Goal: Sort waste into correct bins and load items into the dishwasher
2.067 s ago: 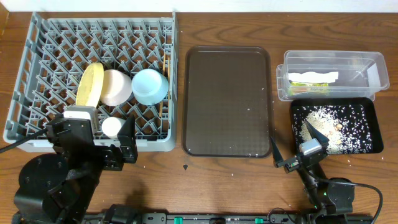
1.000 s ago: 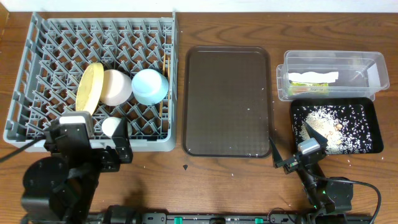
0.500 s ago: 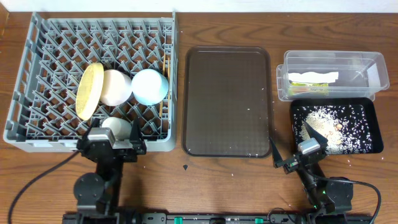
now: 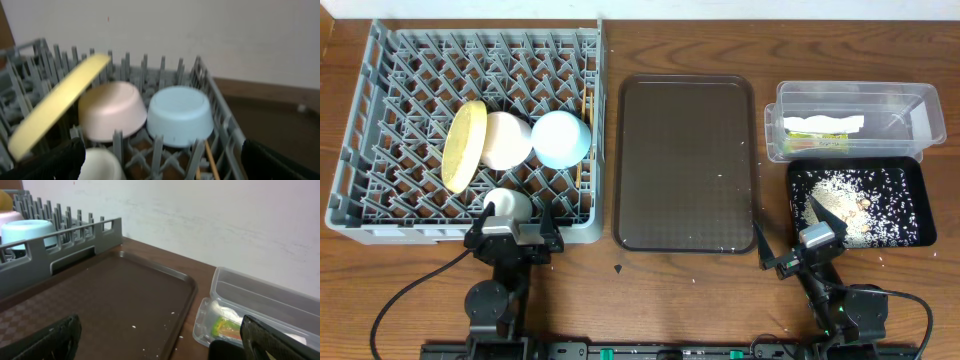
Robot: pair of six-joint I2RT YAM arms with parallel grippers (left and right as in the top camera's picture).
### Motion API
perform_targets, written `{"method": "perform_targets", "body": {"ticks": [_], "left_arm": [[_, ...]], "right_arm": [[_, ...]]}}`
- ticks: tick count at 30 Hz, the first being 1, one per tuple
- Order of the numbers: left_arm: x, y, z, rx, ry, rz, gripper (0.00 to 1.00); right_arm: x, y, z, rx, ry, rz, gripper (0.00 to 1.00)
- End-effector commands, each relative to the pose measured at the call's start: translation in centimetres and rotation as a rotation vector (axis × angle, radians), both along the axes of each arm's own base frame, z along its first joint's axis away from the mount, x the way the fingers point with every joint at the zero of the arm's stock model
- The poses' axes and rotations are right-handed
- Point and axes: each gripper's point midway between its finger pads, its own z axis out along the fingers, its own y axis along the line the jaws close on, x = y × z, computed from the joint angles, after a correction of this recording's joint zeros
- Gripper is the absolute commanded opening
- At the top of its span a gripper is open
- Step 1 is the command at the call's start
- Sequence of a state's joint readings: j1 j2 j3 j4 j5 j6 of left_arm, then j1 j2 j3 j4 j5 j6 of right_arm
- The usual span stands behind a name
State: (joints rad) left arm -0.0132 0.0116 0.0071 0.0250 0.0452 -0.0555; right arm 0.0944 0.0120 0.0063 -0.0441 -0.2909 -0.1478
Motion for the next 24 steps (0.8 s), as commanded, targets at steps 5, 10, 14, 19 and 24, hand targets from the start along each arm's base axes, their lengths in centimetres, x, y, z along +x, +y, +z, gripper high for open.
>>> {"method": "perform_targets", "body": {"ticks": [5, 10, 14, 19, 24], "left_arm": [[-0.2, 0.4, -1.7, 0.003, 0.064, 0.018, 0.99], [-0.2, 0.4, -2.6, 0.004, 0.105, 0.018, 0.99], [-0.2, 0.4, -3.0, 0.004, 0.120, 0.018, 0.99], [-0.2, 0.4, -3.1, 0.004, 0.127, 0.018, 0.99], [-0.2, 0.4, -3.1, 0.004, 0.127, 0.018, 1.00]], "right_arm": [[0.1, -0.3, 0.0, -0.014, -0.005, -0.015, 0.99], [0.1, -0.3, 0.0, -0.013, -0.004, -0.015, 0.99], [0.1, -0.3, 0.0, -0.013, -0.005, -0.015, 0.99], [0.1, -0.3, 0.0, -0.013, -0.005, -0.015, 0.99], [0.1, -0.3, 0.0, -0.013, -0.004, -0.015, 0.99]]}}
